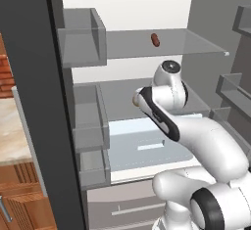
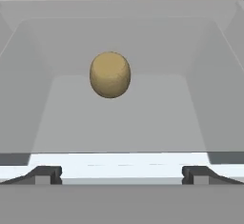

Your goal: Retrieve the sausage and cheese from the fridge and place them on the cutting board on the counter.

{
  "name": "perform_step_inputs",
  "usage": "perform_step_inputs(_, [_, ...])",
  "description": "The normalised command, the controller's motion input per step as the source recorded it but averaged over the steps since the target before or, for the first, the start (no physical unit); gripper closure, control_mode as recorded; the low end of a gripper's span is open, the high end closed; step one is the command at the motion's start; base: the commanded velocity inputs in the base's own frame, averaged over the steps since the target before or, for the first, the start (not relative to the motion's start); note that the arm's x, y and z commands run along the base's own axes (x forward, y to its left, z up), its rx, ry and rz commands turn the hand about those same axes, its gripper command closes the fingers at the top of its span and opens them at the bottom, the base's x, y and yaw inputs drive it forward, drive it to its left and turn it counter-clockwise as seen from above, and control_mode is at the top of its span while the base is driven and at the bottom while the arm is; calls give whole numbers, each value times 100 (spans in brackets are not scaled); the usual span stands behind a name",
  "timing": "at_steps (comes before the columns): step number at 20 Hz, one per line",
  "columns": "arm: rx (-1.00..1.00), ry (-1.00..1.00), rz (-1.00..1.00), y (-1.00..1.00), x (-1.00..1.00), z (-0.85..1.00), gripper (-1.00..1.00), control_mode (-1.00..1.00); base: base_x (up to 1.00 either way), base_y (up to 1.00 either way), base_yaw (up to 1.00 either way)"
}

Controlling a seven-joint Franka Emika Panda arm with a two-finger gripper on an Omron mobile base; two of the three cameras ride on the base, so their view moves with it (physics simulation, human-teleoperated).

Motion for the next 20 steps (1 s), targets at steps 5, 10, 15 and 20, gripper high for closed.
perform_step_inputs(5, [0,0,0,7,14,-17,-100,-100,0,0,0])
perform_step_inputs(10, [0,0,0,8,17,-8,-100,-100,0,0,0])
perform_step_inputs(15, [0,0,0,3,26,-8,-100,-100,0,0,0])
perform_step_inputs(20, [0,0,0,2,28,-8,-100,-100,0,0,0])
